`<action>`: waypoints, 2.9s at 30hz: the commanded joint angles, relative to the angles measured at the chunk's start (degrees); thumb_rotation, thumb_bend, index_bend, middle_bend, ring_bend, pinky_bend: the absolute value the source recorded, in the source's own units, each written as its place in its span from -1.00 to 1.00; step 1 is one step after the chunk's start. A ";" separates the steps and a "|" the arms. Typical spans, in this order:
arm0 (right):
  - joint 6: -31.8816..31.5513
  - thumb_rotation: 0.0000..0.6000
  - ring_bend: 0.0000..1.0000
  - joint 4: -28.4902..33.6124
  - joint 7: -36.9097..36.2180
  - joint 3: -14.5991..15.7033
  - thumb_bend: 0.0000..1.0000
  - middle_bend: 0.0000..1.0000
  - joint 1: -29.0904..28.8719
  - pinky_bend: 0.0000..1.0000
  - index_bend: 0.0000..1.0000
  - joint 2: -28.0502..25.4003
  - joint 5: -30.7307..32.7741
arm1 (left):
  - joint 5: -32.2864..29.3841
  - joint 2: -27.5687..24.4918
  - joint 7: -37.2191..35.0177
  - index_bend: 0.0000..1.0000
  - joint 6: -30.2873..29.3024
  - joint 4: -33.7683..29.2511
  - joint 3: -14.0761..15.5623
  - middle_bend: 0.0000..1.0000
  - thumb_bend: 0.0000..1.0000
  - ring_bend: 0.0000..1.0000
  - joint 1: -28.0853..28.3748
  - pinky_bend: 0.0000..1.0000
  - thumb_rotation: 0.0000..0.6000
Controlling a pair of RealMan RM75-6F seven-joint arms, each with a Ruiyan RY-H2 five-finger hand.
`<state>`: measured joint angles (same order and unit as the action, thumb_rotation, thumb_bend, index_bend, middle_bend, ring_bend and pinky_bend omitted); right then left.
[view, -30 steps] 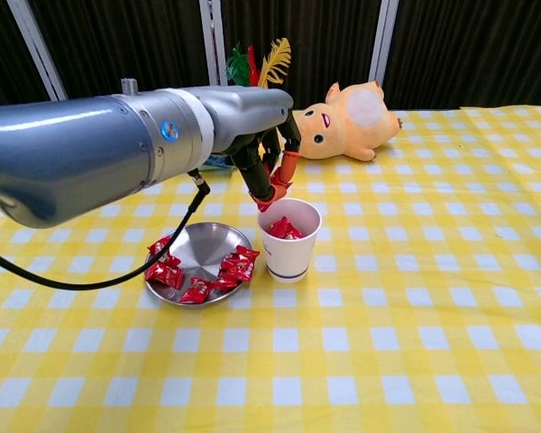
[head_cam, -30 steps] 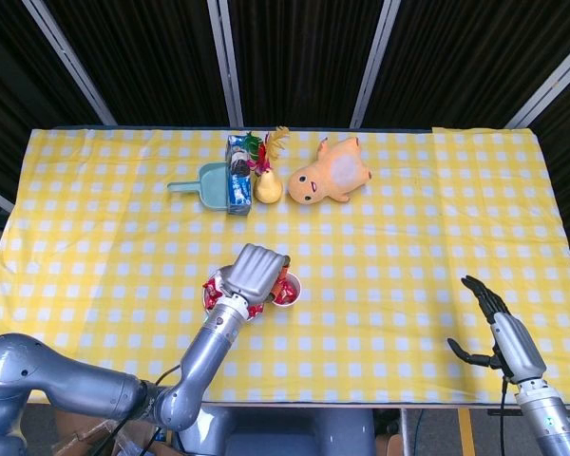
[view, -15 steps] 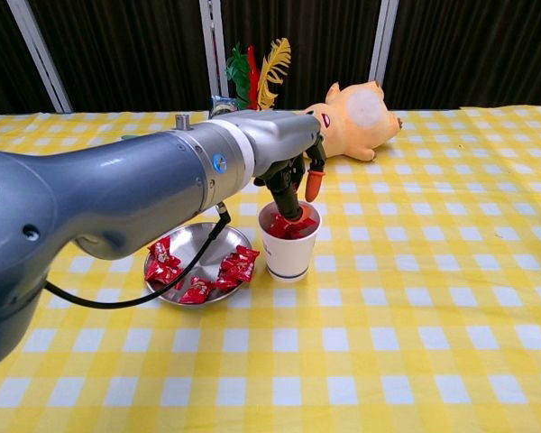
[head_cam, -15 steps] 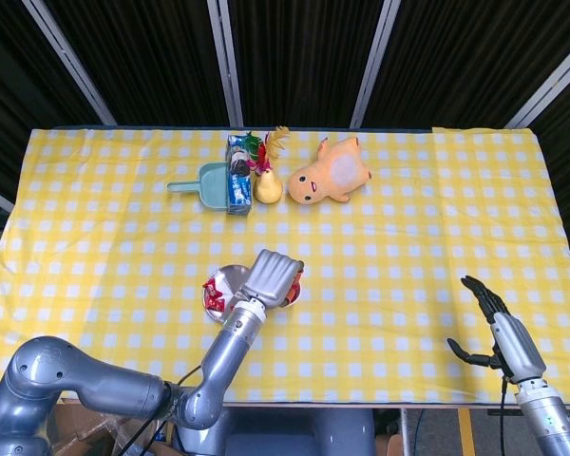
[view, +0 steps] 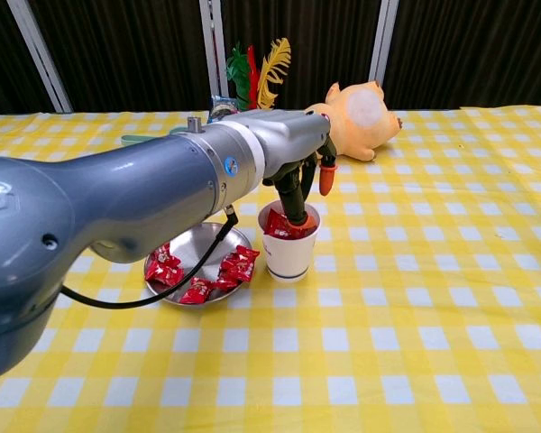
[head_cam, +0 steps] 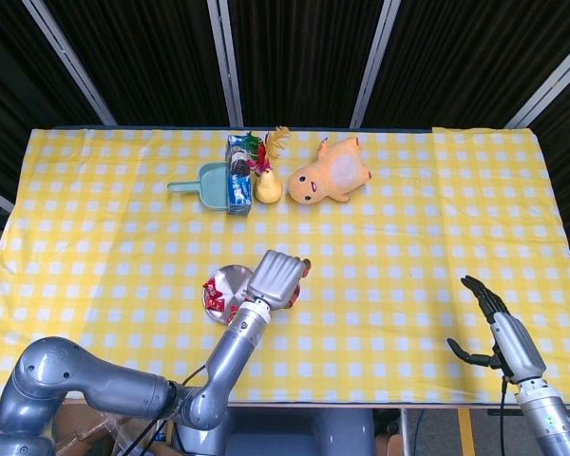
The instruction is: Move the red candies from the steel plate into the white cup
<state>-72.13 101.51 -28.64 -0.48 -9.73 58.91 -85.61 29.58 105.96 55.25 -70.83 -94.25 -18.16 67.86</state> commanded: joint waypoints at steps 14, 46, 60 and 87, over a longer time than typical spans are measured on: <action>-0.40 1.00 -1.00 0.00 0.61 0.02 -0.28 -1.00 0.15 -1.00 -1.00 0.12 -0.17 | 3.66 -9.91 -4.58 -0.40 -3.64 -9.63 5.09 -0.31 -0.62 0.66 -8.15 0.80 1.00; -0.10 1.00 -1.00 0.07 0.89 -0.13 -0.28 -1.00 0.07 -1.00 -1.00 0.22 0.35 | 7.33 -11.31 -10.19 -0.38 10.92 -3.23 14.30 -0.39 -0.60 0.67 -11.24 0.80 1.00; -0.09 1.00 -1.00 0.03 1.01 -0.10 -0.28 -1.00 0.06 -1.00 -1.00 0.27 0.24 | 6.35 -11.54 -9.81 -0.25 11.00 -2.51 15.26 -0.23 -0.59 0.67 -11.70 0.80 1.00; 0.25 1.00 -1.00 0.16 0.87 -0.07 -0.28 -1.00 -0.02 -1.00 -1.00 0.18 0.42 | 4.86 -10.91 -9.33 -0.03 11.37 -0.80 15.35 0.13 -0.35 0.67 -11.59 0.80 1.00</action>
<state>-71.88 101.67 -27.78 -0.55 -9.75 59.09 -85.19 34.44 95.04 45.92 -59.45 -95.07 -2.81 56.28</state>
